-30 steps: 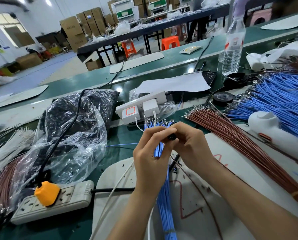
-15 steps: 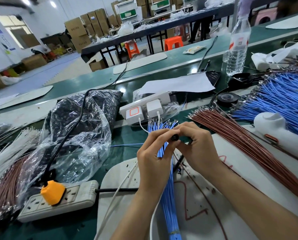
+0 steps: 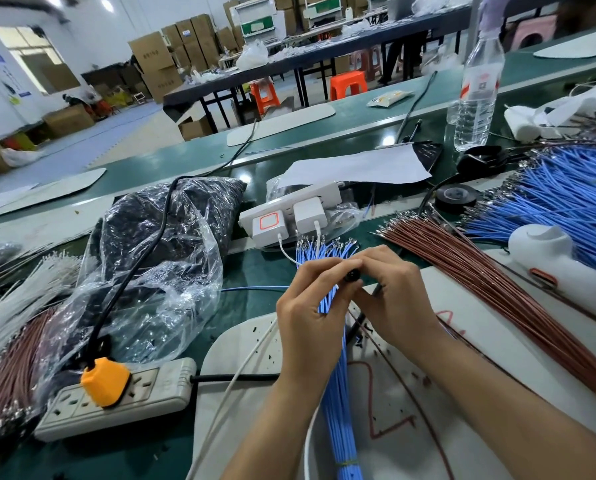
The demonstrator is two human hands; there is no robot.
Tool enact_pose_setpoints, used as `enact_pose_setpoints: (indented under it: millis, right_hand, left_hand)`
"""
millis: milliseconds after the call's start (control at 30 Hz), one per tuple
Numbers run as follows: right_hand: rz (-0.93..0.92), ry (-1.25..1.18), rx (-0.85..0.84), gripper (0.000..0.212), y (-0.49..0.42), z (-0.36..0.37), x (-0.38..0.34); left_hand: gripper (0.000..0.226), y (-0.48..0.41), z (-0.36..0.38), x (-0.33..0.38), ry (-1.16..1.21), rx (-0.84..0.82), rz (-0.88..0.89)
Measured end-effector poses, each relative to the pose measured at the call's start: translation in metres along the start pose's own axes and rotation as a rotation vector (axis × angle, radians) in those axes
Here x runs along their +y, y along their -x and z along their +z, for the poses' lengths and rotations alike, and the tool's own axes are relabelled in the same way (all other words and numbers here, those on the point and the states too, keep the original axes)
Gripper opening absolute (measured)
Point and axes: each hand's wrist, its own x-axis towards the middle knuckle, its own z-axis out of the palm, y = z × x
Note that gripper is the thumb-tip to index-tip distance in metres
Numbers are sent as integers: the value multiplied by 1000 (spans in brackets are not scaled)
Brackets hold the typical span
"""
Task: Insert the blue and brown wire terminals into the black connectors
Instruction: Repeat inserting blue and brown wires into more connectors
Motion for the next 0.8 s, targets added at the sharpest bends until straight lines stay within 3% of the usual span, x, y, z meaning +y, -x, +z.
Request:
enact_pose_setpoints:
  millis: [233,400,800]
  right_hand:
    - [38,-9,-41,9,0,3,5]
    - [136,-24,-65,17,3,2,14]
    - [-2,75,-40,17,6,13,3]
  left_hand:
    - [23,0,2,-5,-12,15,-1]
    - [21,-2,6,-6,28,-66,-91]
    - [17,1,1,-13,82,46,-74]
